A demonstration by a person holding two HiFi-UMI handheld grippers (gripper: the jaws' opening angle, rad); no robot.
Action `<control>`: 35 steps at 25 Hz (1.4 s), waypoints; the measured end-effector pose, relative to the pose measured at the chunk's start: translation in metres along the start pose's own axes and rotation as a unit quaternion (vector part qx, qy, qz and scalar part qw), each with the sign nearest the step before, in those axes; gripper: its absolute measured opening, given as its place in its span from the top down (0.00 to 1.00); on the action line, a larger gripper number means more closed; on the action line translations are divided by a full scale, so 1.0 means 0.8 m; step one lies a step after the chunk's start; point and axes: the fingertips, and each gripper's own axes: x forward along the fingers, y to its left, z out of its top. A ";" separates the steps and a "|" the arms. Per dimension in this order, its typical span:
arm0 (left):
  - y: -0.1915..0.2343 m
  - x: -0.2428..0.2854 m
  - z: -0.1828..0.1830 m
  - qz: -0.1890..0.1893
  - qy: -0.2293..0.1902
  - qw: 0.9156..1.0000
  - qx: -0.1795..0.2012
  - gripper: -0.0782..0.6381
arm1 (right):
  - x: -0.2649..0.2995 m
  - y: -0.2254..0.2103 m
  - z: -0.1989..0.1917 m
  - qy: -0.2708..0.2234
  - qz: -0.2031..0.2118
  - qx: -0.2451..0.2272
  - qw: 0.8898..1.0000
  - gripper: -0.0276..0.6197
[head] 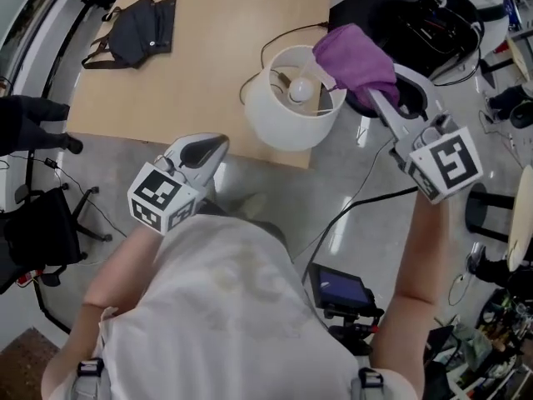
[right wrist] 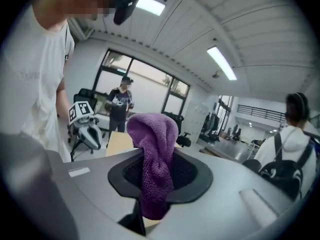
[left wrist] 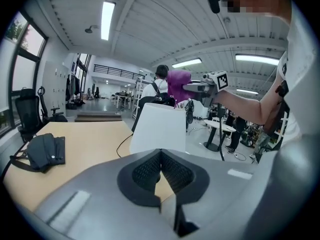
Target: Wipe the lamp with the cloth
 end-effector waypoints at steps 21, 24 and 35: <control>-0.009 -0.065 -0.061 -0.085 -0.026 0.996 0.013 0.89 | -0.117 0.274 -0.211 -0.024 -0.184 0.263 0.947 0.81; -0.016 -0.082 -0.079 -0.094 -0.023 0.995 0.012 0.89 | -0.109 0.323 -0.211 -0.030 -0.189 0.289 0.938 0.81; -0.042 -0.131 -0.103 -0.129 -0.046 0.990 0.024 0.89 | -0.074 0.400 -0.136 -0.075 -0.213 0.276 0.934 0.81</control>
